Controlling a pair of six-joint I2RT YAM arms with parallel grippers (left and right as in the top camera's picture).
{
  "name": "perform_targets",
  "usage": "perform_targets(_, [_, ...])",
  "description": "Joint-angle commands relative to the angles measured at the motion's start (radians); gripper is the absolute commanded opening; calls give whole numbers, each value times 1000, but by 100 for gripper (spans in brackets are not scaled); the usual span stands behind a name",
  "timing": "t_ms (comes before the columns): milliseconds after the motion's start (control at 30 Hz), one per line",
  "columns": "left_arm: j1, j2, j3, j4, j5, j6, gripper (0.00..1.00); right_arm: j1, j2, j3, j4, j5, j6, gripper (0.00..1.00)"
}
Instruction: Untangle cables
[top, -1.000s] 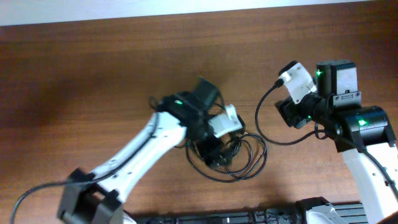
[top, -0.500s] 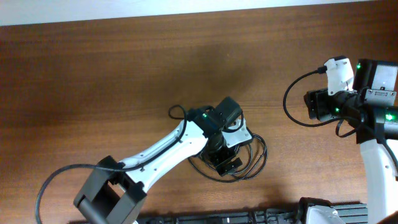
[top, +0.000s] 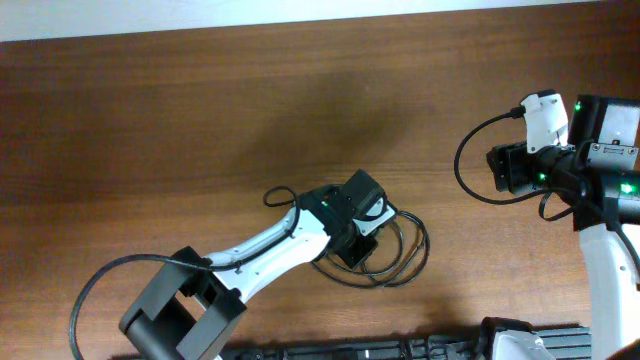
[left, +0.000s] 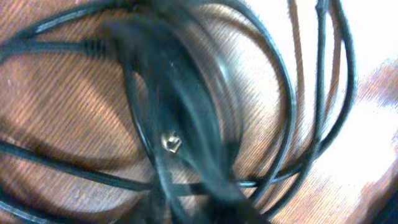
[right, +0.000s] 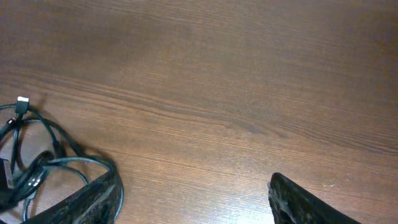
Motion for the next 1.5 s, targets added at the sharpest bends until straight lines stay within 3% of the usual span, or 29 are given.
perform_targets(0, [-2, -6, -5, -1, -17, -10, 9, -6, 2, 11, -2, -29, 6, 75])
perform_targets(100, [2, -63, 3, -1, -67, 9, 5, -6, 2, 11, -6, -98, -38, 75])
perform_targets(300, [25, -262, 23, -2, -94, 183, 7, -5, 2, 11, -47, -306, -199, 74])
perform_targets(400, [64, -412, 23, -13, -93, 307, 14, -5, 2, 11, -97, -459, -293, 76])
perform_targets(500, [103, -533, 23, -20, -87, 348, 26, -5, 2, 11, -166, -595, -435, 76])
perform_targets(667, [172, -671, 23, -21, 104, 415, 29, -3, 2, 11, -261, -880, -713, 78])
perform_targets(733, [188, -692, 23, -22, 141, 418, 29, -3, 2, 11, -272, -898, -756, 78])
perform_targets(800, [195, -692, 23, -38, 135, 418, 35, -4, 2, 11, -269, -896, -756, 78])
perform_targets(967, [201, -599, 23, -93, 136, 395, 62, -4, 2, 11, -267, -808, -755, 78])
perform_targets(1100, [199, -474, 23, -92, 137, 302, 60, -5, 2, 11, -237, -722, -703, 78])
perform_targets(1200, [195, -345, 23, -92, 164, 262, 66, -5, 2, 11, -128, -568, -444, 78])
perform_targets(1300, [163, -213, 23, -88, 231, 262, 65, -5, 2, 11, -71, -434, -301, 79])
perform_targets(1467, [82, -66, 23, -1, 283, 257, 66, -5, 2, 11, -69, -425, -297, 80])
